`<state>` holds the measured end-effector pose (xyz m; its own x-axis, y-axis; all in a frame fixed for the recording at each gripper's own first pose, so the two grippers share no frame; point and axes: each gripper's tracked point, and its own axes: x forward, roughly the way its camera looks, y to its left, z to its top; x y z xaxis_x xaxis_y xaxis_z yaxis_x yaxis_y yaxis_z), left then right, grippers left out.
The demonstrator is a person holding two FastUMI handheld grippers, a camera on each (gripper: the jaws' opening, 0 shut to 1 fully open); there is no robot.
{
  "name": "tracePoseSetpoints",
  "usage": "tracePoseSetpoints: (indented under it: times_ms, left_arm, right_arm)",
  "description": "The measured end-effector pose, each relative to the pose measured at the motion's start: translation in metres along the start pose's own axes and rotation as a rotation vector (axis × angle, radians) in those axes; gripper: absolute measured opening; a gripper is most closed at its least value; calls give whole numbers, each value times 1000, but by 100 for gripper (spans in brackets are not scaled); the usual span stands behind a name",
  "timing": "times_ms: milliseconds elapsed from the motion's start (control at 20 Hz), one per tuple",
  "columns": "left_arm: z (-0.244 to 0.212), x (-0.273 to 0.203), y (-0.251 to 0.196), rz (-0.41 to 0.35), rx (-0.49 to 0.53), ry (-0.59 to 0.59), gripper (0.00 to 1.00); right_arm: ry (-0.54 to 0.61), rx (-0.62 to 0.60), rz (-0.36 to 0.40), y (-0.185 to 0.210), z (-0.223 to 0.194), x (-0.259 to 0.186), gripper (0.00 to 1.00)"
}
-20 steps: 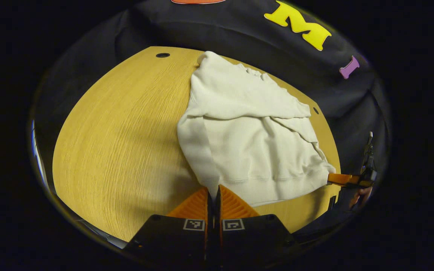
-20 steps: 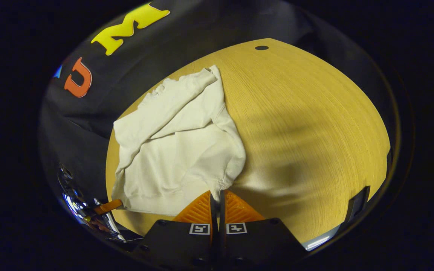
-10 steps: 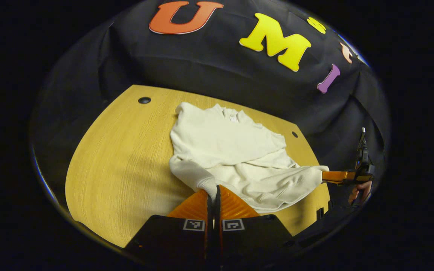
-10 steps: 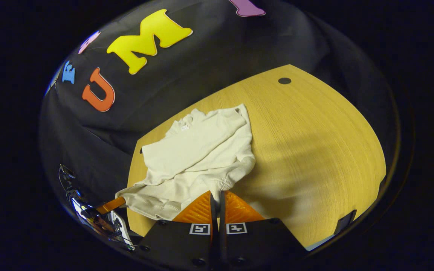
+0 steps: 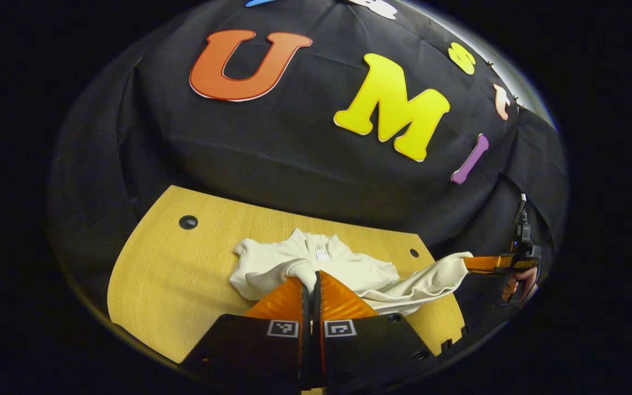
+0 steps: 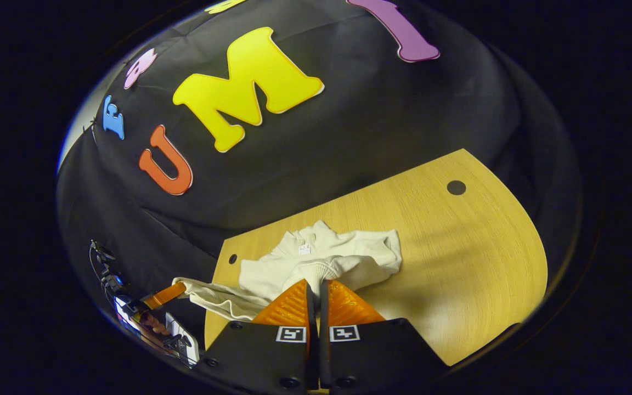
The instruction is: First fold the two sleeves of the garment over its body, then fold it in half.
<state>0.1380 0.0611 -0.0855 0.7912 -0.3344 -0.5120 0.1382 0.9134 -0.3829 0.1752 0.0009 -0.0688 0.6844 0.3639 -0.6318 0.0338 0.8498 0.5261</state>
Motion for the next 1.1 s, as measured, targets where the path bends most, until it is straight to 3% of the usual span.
tracePoseSetpoints:
  times_ms: [250,550,800,1100]
  left_arm:
    - [40,61,22,4,-64,-10,3]
    - [37,158,65,63,-59,-27,3]
    - [20,220,96,135,-16,-45,3]
    - [0,265,122,194,75,-22,3]
  right_arm:
    - [38,60,8,7,44,55,1]
    - [75,171,-12,-34,50,157,1]
    - [50,133,-62,-58,41,230,1]
    - [3,35,-183,-74,18,286,1]
